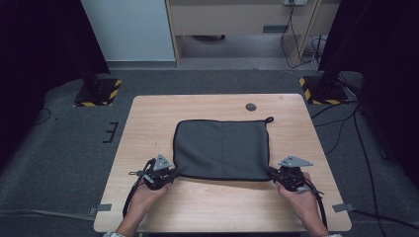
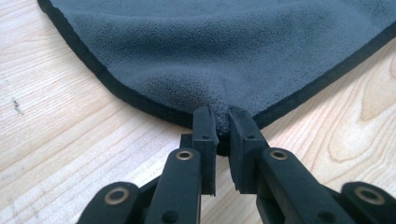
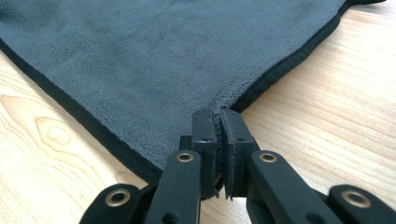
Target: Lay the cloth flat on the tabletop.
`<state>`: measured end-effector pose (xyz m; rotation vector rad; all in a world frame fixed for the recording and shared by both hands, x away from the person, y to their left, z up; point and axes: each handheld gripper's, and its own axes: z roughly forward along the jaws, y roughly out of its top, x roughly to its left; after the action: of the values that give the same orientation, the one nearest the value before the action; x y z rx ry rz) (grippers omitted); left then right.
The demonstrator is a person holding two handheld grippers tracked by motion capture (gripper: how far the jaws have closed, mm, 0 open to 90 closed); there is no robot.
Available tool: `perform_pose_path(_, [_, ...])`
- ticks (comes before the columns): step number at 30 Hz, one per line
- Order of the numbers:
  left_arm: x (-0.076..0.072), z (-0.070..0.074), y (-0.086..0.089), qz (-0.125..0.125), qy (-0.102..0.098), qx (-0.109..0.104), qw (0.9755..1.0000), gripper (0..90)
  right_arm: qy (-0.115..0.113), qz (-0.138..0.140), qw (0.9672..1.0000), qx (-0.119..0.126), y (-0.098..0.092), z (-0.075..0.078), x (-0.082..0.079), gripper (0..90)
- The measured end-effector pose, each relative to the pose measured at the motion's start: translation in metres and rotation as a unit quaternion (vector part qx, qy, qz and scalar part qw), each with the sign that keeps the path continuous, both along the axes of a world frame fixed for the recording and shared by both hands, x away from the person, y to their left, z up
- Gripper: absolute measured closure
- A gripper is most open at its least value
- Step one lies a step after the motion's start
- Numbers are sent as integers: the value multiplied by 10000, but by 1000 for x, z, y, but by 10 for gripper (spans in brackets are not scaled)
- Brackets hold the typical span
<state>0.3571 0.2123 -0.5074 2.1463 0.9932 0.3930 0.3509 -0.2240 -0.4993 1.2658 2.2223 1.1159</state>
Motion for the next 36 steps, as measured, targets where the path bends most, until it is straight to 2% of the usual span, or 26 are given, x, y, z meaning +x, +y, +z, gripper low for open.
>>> perform_pose_path(8, [0, -3, -1, -13, 31, 34, 10000, 820, -50, 32, 10000, 39, 0, 4, -7, 856])
perform_pose_path(22, [-16, 0, -8, -171, 56, -33, 9998, 819, 35, -25, 10000, -29, -12, -1, -7, 855])
perform_pose_path(36, [-24, -1, -12, -255, 86, -27, 9996, 819, 81, -21, 10000, 10, -20, -1, -18, 855])
